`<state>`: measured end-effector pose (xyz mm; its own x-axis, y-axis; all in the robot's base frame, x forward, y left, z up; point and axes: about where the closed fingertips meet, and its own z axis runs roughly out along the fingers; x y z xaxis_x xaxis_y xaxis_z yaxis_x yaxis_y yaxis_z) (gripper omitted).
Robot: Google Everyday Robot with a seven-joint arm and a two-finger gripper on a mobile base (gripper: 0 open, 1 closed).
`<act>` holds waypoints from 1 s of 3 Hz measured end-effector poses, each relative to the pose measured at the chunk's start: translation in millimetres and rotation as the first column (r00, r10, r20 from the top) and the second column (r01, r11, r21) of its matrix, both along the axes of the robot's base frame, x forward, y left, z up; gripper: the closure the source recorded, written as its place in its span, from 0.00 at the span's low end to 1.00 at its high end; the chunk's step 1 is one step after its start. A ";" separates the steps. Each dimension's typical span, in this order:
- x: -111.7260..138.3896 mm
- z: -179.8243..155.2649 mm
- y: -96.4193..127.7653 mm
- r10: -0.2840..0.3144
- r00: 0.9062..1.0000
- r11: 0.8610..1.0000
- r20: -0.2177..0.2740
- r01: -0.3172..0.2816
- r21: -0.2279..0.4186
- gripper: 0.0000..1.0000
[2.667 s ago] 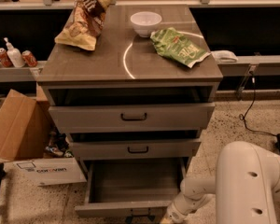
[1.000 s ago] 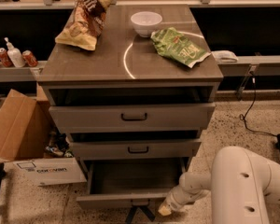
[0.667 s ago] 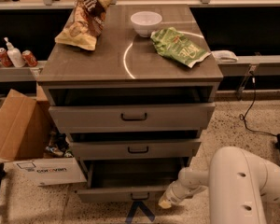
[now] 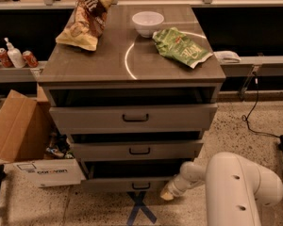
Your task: Close bottom drawer
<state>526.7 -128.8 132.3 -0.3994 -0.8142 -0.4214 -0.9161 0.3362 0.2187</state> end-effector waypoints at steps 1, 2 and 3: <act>33.9 -5.1 -8.8 0.001 0.999 1.000 0.049 -0.001 0.001 1.00; 58.8 -2.3 -14.3 -0.008 0.996 1.000 0.091 0.007 0.016 1.00; 86.0 5.3 -16.9 -0.017 0.988 0.999 0.153 0.010 0.044 1.00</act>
Offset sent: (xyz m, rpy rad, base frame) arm 0.1092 -0.0279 0.0076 0.0388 -0.1771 -0.0262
